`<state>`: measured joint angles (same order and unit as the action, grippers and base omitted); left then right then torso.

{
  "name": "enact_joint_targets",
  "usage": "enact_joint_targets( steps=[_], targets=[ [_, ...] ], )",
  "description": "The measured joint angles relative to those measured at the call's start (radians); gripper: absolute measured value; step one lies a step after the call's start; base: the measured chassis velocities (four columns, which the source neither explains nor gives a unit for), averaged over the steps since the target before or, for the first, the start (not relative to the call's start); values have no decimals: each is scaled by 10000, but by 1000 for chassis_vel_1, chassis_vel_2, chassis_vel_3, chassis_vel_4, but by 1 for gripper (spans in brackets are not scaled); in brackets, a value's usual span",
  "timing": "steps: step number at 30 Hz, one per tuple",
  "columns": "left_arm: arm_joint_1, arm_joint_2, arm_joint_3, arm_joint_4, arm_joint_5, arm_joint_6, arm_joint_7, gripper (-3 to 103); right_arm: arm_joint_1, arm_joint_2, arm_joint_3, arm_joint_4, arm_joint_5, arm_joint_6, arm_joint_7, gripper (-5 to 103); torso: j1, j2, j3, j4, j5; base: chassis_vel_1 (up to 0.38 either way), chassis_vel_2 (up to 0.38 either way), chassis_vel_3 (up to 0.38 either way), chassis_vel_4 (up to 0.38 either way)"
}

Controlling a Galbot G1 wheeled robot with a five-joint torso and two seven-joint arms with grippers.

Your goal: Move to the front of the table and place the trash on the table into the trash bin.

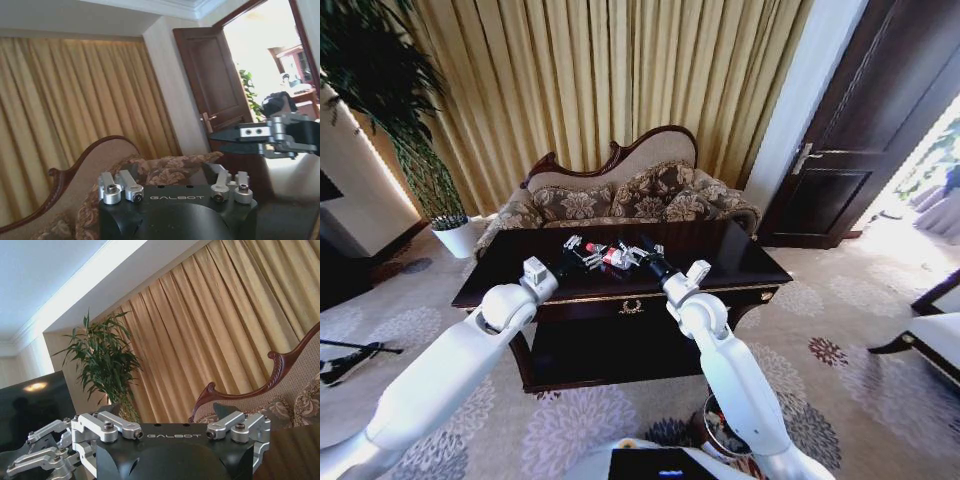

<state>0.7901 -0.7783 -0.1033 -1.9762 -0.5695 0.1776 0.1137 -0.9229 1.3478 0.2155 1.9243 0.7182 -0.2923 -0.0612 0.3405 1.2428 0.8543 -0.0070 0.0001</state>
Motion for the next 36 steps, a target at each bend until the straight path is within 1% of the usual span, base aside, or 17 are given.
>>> enact_joint_targets(
  steps=[1,2,3,4,5,6,7,9,10,12,14,21,23,26,29,34,36],
  targets=[
    [0,-2,-50,-11,-104,46,-93,77,10,-2,-3,-5,6,-3,6,100,0,0,0,0,0,0,0,0,0],
    [0,-2,-84,-24,-192,91,-189,77,17,-2,-5,-11,9,-6,10,100,0,0,0,0,0,0,0,0,0],
    [6,0,-134,-72,-385,195,-445,82,21,5,-6,-23,12,-9,17,100,0,0,0,0,0,0,0,0,0],
    [6,0,-134,-72,-385,195,-445,82,21,5,-6,-23,12,-9,17,100,0,0,0,0,0,0,0,0,0],
    [12,1,-151,-94,-474,240,-566,88,16,11,-6,-28,12,-12,20,100,0,0,0,0,0,0,0,0,0],
    [38,0,-185,-168,-726,377,-912,93,-25,23,-5,-37,14,-16,24,100,0,0,0,1,1,0,0,0,0],
    [38,0,-185,-168,-726,377,-912,93,-25,23,-5,-37,14,-16,24,100,0,0,0,1,1,0,0,0,0],
    [57,-30,-200,-238,-967,616,-1463,99,-98,39,14,-44,6,-16,26,100,0,0,0,0,0,0,0,0,0],
    [57,-30,-200,-238,-967,616,-1463,99,-98,39,14,-44,6,-16,26,100,0,0,0,0,0,0,0,0,0],
    [1,-96,-138,-249,-1218,883,-2316,100,-145,49,56,-43,1,-16,27,100,0,0,0,1,0,0,0,0,0],
    [-117,-125,-122,-279,-1459,1168,-2917,100,-147,59,78,-43,1,-16,27,100,0,0,0,0,0,0,0,0,0],
    [-237,-99,-243,-275,-1818,1566,-3736,100,-169,68,90,-41,1,-17,27,100,0,0,0,0,0,0,0,0,0],
    [-265,-87,-343,-142,-1973,1747,-4172,100,-195,67,90,-33,0,-18,27,100,0,0,0,1,0,0,0,0,0],
    [-341,-100,-354,-24,-2032,1821,-4399,100,-207,70,88,-30,0,-19,28,100,0,1,0,2,0,0,0,0,0],
    [-788,-222,-282,356,-2528,2287,-5263,100,-349,72,81,29,-25,-21,25,100,0,0,0,0,0,0,0,0,0],
    [-1170,-291,-145,619,-2877,2434,-5406,100,-477,71,142,92,-69,-21,1,100,0,0,0,-1,1,0,0,0,0],
    [-1348,-390,-93,863,-3157,2096,-5012,100,-512,43,198,157,-68,-20,-9,100,0,0,0,0,1,0,0,0,0]
  ],
)
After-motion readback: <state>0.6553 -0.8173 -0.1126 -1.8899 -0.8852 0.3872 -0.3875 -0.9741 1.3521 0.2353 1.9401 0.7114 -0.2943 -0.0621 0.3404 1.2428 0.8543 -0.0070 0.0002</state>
